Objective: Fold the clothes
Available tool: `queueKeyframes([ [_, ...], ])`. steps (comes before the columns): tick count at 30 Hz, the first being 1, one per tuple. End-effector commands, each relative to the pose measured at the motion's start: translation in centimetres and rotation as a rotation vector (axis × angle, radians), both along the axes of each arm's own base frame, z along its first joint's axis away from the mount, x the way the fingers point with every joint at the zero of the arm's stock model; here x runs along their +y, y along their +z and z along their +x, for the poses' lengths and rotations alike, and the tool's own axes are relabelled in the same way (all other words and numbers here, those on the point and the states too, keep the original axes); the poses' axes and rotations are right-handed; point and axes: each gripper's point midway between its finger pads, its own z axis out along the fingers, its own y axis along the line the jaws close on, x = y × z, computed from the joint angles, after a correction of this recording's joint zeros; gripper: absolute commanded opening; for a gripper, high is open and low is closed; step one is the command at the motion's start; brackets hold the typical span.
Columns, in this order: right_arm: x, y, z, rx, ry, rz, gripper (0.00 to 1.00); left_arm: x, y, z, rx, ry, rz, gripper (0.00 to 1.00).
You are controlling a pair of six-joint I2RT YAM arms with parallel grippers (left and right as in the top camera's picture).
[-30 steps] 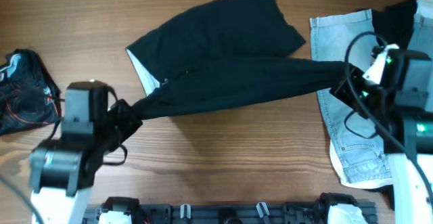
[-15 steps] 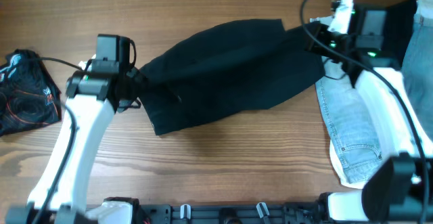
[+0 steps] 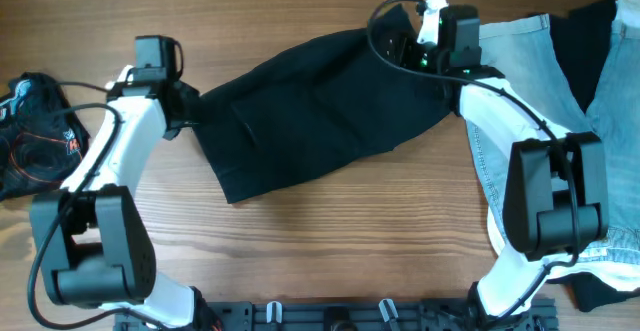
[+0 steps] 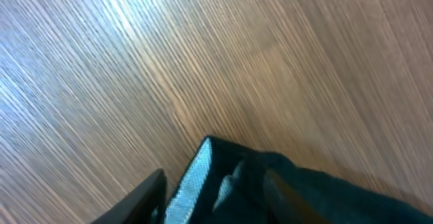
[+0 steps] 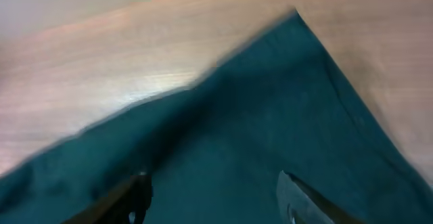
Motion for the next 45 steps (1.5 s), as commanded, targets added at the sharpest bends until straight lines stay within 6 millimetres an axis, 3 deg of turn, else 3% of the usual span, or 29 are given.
queueKeyframes([
  [1, -3.9, -2.6, -1.7, 0.148, -0.117, -0.104, 0.59, 0.1, 1.0, -1.2, 0.028, -0.079, -0.074, 0.49],
  [3, -5.7, -5.3, -4.5, 0.287, -0.163, -0.188, 0.60, -1.6, 0.0, -3.3, 0.128, -0.161, -0.129, 0.51],
  [5, -6.5, -7.6, -7.0, 0.370, -0.177, -0.230, 0.63, -2.4, -1.3, -4.9, 0.190, -0.198, -0.132, 0.76],
  [8, -6.8, -9.7, -9.6, 0.453, -0.169, -0.246, 0.65, -4.0, -3.6, -6.2, 0.208, -0.229, -0.184, 0.88],
  [11, -6.9, -10.1, -10.9, 0.511, -0.166, -0.255, 0.76, -6.1, -5.3, -7.0, 0.186, -0.265, -0.295, 0.89],
  [13, -6.9, -9.5, -10.8, 0.505, -0.166, -0.255, 0.81, -6.8, -6.0, -7.3, 0.171, -0.279, -0.332, 0.88],
  [14, -6.8, -6.7, -9.7, 0.447, -0.172, -0.244, 0.82, -7.2, -6.8, -7.7, 0.163, -0.289, -0.350, 0.88],
  [16, -6.7, -2.9, -8.3, 0.352, -0.181, -0.225, 0.82, -7.4, -7.5, -8.0, 0.150, -0.294, -0.356, 0.82],
  [17, -6.6, -0.4, -7.8, 0.287, -0.186, -0.212, 0.80, -8.0, -7.6, -7.8, 0.122, -0.340, -0.375, 0.73],
  [19, -6.5, 1.6, -7.7, 0.240, -0.185, -0.196, 0.77, -8.4, -7.6, -7.6, 0.098, -0.374, -0.391, 0.63],
  [21, -5.9, 2.4, -8.3, 0.241, -0.162, -0.170, 0.73, -8.4, -7.7, -7.7, 0.099, -0.372, -0.386, 0.41],
  [22, -5.2, 2.2, -8.8, 0.262, -0.133, -0.143, 0.68, -8.0, -7.8, -7.7, 0.104, -0.365, -0.366, 0.15],
  [23, -4.5, 2.0, -9.2, 0.279, -0.104, -0.114, 0.64, -7.8, -7.9, -7.7, 0.106, -0.361, -0.354, 0.04],
  [25, -3.5, 2.0, -9.7, 0.295, -0.064, -0.083, 0.51, -7.8, -7.8, -7.6, 0.102, -0.391, -0.343, 0.04],
  [26, -2.6, 2.1, -10.0, 0.304, -0.032, -0.058, 0.35, -7.7, -7.5, -7.6, 0.100, -0.421, -0.331, 0.04],
  [28, -0.6, 2.1, -10.7, 0.315, 0.036, -0.018, 0.14, -7.1, -5.7, -7.1, 0.096, -0.461, -0.293, 0.04],
  [29, 1.5, 1.8, -11.4, 0.328, 0.104, 0.001, 0.07, -6.6, -4.1, -6.6, 0.089, -0.463, -0.279, 0.04],
  [33, 8.9, -2.1, -14.7, 0.415, 0.312, -0.033, 0.07, -4.6, 5.2, -4.6, 0.036, -0.499, -0.232, 0.04],
  [36, 15.7, -5.2, -17.6, 0.458, 0.509, 0.023, 0.07, -4.2, 10.1, -3.4, -0.036, -0.505, -0.209, 0.04],
  [37, 19.5, -6.6, -19.5, 0.464, 0.612, 0.072, 0.07, -5.1, 12.4, -2.9, -0.091, -0.535, -0.242, 0.04],
  [39, 23.5, -8.7, -21.7, 0.475, 0.684, 0.100, 0.07, -6.9, 14.9, -2.5, -0.166, -0.586, -0.325, 0.04],
  [42, 28.4, -9.3, -24.9, 0.408, 0.827, 0.129, 0.12, -9.3, 17.0, -2.8, -0.239, -0.651, -0.452, 0.04],
  [45, 29.2, -9.1, -25.0, 0.383, 0.824, 0.127, 0.11, -10.7, 17.9, -2.9, -0.275, -0.693, -0.531, 0.04],
])
